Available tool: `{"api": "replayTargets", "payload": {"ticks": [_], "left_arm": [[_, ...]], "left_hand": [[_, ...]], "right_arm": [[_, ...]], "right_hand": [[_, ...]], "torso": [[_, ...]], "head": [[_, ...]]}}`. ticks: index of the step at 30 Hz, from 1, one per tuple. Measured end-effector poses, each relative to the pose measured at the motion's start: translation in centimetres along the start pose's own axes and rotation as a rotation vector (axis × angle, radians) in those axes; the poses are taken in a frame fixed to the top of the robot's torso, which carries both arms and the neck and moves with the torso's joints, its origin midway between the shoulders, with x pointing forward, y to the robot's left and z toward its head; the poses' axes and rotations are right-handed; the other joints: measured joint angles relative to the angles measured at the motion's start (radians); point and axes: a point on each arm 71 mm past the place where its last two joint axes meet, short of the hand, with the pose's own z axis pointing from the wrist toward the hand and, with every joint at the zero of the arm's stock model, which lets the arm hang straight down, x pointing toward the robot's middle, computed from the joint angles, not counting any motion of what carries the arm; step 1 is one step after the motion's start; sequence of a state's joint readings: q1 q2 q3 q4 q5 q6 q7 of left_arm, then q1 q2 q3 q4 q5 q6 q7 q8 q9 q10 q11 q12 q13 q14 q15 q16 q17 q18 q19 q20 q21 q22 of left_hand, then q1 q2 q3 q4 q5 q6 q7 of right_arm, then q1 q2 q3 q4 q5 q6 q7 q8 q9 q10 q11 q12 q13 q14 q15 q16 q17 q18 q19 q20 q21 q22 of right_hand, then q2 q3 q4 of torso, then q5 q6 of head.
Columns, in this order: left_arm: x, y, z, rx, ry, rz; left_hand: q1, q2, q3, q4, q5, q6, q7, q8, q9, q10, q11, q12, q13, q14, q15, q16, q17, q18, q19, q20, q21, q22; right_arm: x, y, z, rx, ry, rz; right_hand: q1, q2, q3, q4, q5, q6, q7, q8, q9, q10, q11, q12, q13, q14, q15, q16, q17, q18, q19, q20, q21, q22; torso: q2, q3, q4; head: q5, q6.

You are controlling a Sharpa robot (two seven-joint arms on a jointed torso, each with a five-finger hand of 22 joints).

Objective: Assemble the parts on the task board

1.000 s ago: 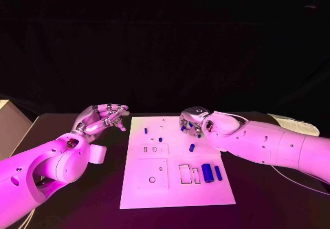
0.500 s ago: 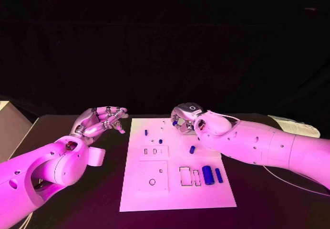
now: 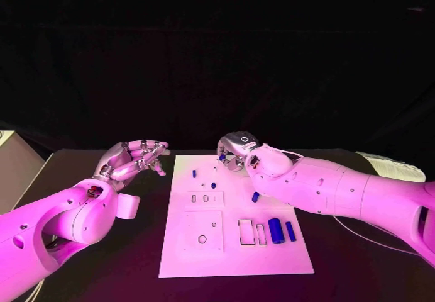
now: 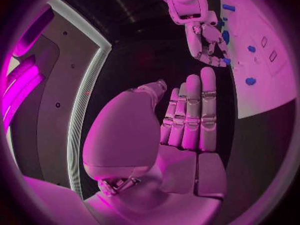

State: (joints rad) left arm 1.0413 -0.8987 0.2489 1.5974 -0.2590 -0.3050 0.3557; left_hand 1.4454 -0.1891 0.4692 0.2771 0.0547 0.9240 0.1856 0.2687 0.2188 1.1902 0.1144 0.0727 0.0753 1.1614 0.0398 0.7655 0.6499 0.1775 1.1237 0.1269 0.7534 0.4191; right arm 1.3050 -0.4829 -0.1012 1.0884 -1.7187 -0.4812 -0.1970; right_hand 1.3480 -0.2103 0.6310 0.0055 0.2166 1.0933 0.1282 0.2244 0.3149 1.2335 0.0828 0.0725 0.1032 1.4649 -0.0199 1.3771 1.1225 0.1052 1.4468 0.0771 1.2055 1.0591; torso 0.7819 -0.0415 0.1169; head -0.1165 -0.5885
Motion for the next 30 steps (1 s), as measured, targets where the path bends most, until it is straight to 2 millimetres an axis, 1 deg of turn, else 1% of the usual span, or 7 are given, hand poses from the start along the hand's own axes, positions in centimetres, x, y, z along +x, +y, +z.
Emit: {"api": "replayTargets", "payload": {"ticks": [9, 16, 18, 21, 23, 27, 30], "left_arm": [[0.13, -0.06, -0.01, 0.001, 0.006, 0.0], [0.22, -0.1, 0.01, 0.003, 0.009, 0.001], [0.24, -0.12, 0.02, 0.003, 0.01, 0.001], [0.25, -0.13, 0.02, 0.004, 0.011, 0.001], [0.25, -0.13, 0.02, 0.004, 0.011, 0.001], [0.24, -0.14, 0.02, 0.004, 0.011, 0.001], [0.23, -0.14, 0.03, 0.004, 0.011, 0.002]], "left_hand": [[0.0, 0.0, 0.0, 0.0, 0.0, 0.0, 0.0, 0.0, 0.0, 0.0, 0.0, 0.0, 0.0, 0.0, 0.0, 0.0, 0.0, 0.0, 0.0, 0.0, 0.0, 0.0], [0.0, 0.0, 0.0, 0.0, 0.0, 0.0, 0.0, 0.0, 0.0, 0.0, 0.0, 0.0, 0.0, 0.0, 0.0, 0.0, 0.001, 0.0, 0.0, 0.0, 0.0, 0.0], [0.0, 0.0, 0.0, 0.0, 0.0, 0.0, 0.0, 0.0, 0.0, 0.0, 0.0, 0.0, 0.0, 0.0, 0.0, 0.0, 0.001, 0.0, 0.0, 0.0, 0.0, 0.0], [0.0, 0.0, 0.0, 0.0, 0.0, 0.0, 0.0, 0.0, 0.0, 0.0, 0.0, 0.0, 0.0, 0.0, 0.0, 0.0, 0.001, 0.0, 0.0, 0.0, 0.0, 0.0], [0.0, 0.0, 0.0, 0.0, 0.0, 0.0, 0.0, 0.0, 0.0, 0.0, 0.0, 0.0, 0.0, 0.0, 0.0, 0.0, 0.001, 0.0, 0.0, 0.0, 0.0, 0.0], [0.0, 0.0, 0.0, 0.0, 0.0, 0.0, 0.0, 0.0, 0.001, 0.0, 0.0, 0.0, 0.0, 0.0, 0.0, 0.0, 0.001, 0.0, 0.0, 0.0, 0.0, 0.0], [0.0, 0.0, 0.0, 0.0, 0.0, 0.0, 0.0, 0.0, 0.001, 0.0, 0.0, 0.0, 0.0, -0.004, -0.004, 0.004, 0.001, 0.0, 0.0, 0.0, 0.0, 0.003]], "right_arm": [[0.1, 0.19, 0.55, 0.006, -0.01, -0.005], [0.2, 0.19, 0.88, 0.013, -0.011, -0.01], [0.23, 0.19, 0.93, 0.013, -0.01, -0.01], [0.27, 0.16, 0.94, 0.014, -0.008, -0.012], [0.29, 0.17, 0.94, 0.013, -0.007, -0.012], [0.34, 0.16, 0.94, 0.013, -0.002, -0.013], [0.39, 0.11, 0.97, 0.014, 0.002, -0.015]], "right_hand": [[0.0, 0.0, 0.0, 0.0, 0.003, 0.0, 0.0, 0.0, 0.001, 0.0, 0.0, -0.002, 0.0, 0.0, 0.0, 0.0, 0.001, 0.001, 0.0, 0.0, 0.0, 0.001], [0.0, 0.0, 0.0, 0.0, 0.004, 0.0, 0.0, 0.0, 0.001, 0.0, 0.0, -0.005, 0.0, 0.0, 0.0, 0.004, 0.001, 0.001, 0.0, 0.0, 0.005, 0.001], [0.0, 0.0, 0.0, 0.0, 0.004, 0.0, 0.0, 0.0, 0.002, 0.0, 0.0, -0.008, 0.0, 0.0, 0.0, 0.004, 0.001, 0.001, 0.0, 0.0, 0.005, 0.001], [0.0, 0.0, 0.0, 0.0, 0.004, 0.0, 0.0, -0.001, 0.002, 0.0, 0.0, -0.008, 0.0, 0.0, 0.0, 0.004, 0.001, 0.001, 0.0, 0.0, 0.005, 0.001], [0.0, 0.0, 0.0, 0.0, 0.004, 0.0, 0.0, -0.001, 0.002, 0.0, 0.0, -0.01, 0.0, 0.0, 0.0, 0.004, 0.001, 0.001, 0.0, 0.0, 0.005, 0.001], [0.0, 0.0, 0.0, 0.0, 0.004, 0.0, 0.0, -0.002, 0.003, 0.0, 0.0, -0.011, 0.0, 0.0, 0.0, 0.004, 0.001, 0.002, 0.0, 0.0, 0.005, 0.001], [0.0, 0.0, 0.0, 0.0, 0.004, -0.003, 0.003, -0.002, 0.003, 0.0, 0.0, -0.01, 0.0, 0.0, 0.0, 0.004, 0.001, 0.002, 0.0, 0.0, 0.005, 0.001]], "torso": [[0.004, -0.0054, 0.0057], [0.008, -0.0069, 0.0084], [0.01, -0.0068, 0.0095], [0.012, -0.0078, 0.0112], [0.013, -0.0088, 0.0118], [0.015, -0.0094, 0.0124], [0.016, -0.0094, 0.0129]], "head": [[-0.002, 0.001], [-0.002, 0.001], [-0.002, 0.0], [-0.004, -0.001], [-0.005, -0.002], [-0.005, -0.002], [-0.006, -0.003]]}}
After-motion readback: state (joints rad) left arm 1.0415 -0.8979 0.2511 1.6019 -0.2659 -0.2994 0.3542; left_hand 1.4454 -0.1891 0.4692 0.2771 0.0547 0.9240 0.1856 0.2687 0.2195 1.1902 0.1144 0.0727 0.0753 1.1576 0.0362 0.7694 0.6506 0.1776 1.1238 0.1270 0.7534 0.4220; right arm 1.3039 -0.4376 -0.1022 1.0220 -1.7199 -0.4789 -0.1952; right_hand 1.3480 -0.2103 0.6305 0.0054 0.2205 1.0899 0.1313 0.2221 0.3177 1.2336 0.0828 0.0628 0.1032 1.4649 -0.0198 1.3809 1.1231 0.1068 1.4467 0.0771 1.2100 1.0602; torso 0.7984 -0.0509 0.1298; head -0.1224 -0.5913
